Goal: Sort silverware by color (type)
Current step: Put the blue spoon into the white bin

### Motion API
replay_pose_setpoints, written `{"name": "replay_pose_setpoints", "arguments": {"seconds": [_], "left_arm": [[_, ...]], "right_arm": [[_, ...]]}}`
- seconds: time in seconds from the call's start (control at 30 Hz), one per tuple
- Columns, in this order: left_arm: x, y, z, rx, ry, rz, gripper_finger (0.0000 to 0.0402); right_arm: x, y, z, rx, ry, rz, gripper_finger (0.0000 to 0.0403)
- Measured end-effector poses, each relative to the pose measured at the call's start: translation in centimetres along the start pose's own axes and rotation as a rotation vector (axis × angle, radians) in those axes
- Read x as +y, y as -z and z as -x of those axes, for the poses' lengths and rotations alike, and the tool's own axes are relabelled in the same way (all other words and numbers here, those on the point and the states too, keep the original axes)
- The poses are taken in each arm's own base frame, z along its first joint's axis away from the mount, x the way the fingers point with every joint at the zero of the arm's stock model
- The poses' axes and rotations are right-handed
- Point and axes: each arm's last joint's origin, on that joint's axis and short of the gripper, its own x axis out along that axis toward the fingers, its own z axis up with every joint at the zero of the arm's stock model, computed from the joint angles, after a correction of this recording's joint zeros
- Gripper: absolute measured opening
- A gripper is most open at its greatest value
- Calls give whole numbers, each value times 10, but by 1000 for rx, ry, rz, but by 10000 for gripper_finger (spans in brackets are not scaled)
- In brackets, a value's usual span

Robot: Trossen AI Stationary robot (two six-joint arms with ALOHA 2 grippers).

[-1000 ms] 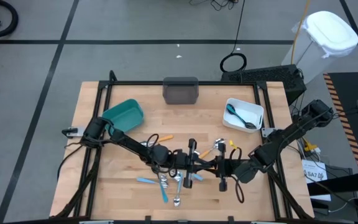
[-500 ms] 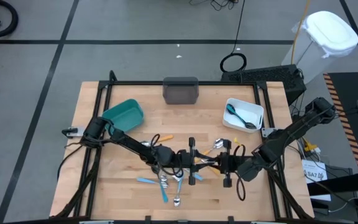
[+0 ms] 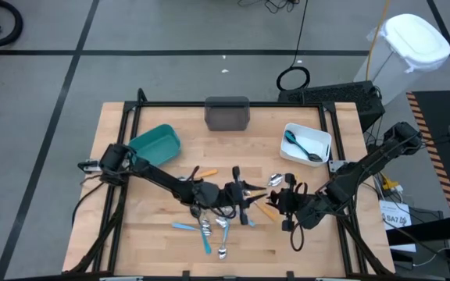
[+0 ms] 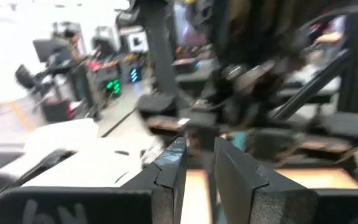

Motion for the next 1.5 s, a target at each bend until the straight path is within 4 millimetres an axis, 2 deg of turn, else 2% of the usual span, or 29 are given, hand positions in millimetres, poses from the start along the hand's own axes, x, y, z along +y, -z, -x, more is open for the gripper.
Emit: {"name": "replay_pose_setpoints", "arguments": {"seconds": [0.2, 0.53, 0.73, 0.97, 1.17, 1.3, 1.5], "left_arm": [[0, -7, 5, 75, 98, 27, 96], [-5, -17, -4, 57, 160, 96, 247], [0, -14, -9, 49, 151, 137, 277], [10, -6, -18, 21, 164, 194, 278], [8, -1, -19, 1, 179, 177, 266], [5, -1, -23, -33, 179, 179, 221], [2, 1, -27, -33, 179, 141, 120]], "right_arm": [[-1, 0, -1, -1, 9, -7, 58], [-2, -1, -2, -2, 11, -5, 58], [-2, -2, -2, -4, 11, 2, 58], [-2, -3, -2, -17, 4, 24, 58], [-1, -4, -2, -27, 1, 34, 58], [-2, -5, -3, -26, 7, 31, 59], [-3, -4, -3, -23, 9, 30, 59]]}}
